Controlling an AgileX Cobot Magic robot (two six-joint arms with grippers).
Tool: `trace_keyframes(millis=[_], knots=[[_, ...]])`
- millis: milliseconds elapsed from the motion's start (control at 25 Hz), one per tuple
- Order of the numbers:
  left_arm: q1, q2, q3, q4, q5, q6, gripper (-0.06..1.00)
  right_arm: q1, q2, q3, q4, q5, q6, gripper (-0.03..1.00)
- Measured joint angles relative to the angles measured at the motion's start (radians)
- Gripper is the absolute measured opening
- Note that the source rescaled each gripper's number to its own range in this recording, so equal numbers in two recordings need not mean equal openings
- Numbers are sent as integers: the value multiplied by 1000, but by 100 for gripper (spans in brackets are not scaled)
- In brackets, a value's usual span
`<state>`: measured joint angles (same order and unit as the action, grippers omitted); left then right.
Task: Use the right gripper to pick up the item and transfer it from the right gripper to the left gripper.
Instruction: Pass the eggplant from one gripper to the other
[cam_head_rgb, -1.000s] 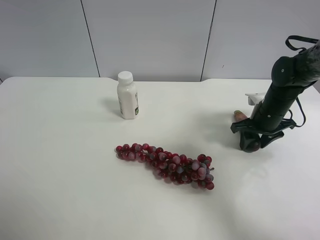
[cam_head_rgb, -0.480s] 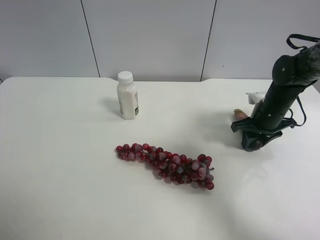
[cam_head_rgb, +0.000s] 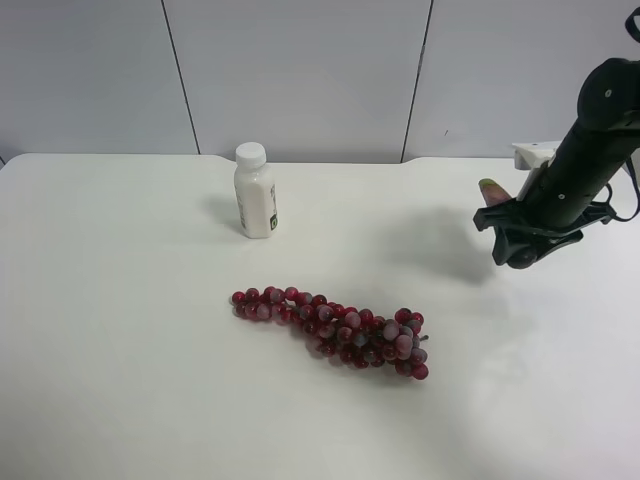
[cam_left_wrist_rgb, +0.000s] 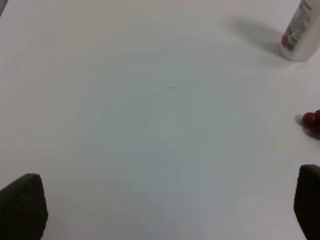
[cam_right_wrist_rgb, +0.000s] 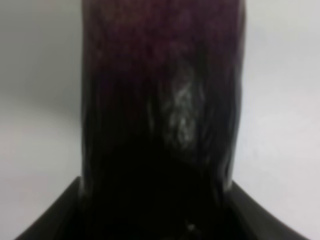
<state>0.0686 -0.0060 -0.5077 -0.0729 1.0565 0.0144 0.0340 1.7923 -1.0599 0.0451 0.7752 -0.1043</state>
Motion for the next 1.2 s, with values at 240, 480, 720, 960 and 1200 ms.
trace_keyframes(millis=[240,480,720,960,1200], knots=[[0,0,0,0,0,0,100,36,-75,0,7,19,-16,1],[0,0,0,0,0,0,100,135,-116,0,13,38,-27,1],[0,0,0,0,0,0,100,246,-118,0,13,62,-62,1],[0,0,0,0,0,0,100,334,-132,0,13,65,-86,1],[0,0,0,0,0,0,100,436,-173,0,13,66,-122,1]])
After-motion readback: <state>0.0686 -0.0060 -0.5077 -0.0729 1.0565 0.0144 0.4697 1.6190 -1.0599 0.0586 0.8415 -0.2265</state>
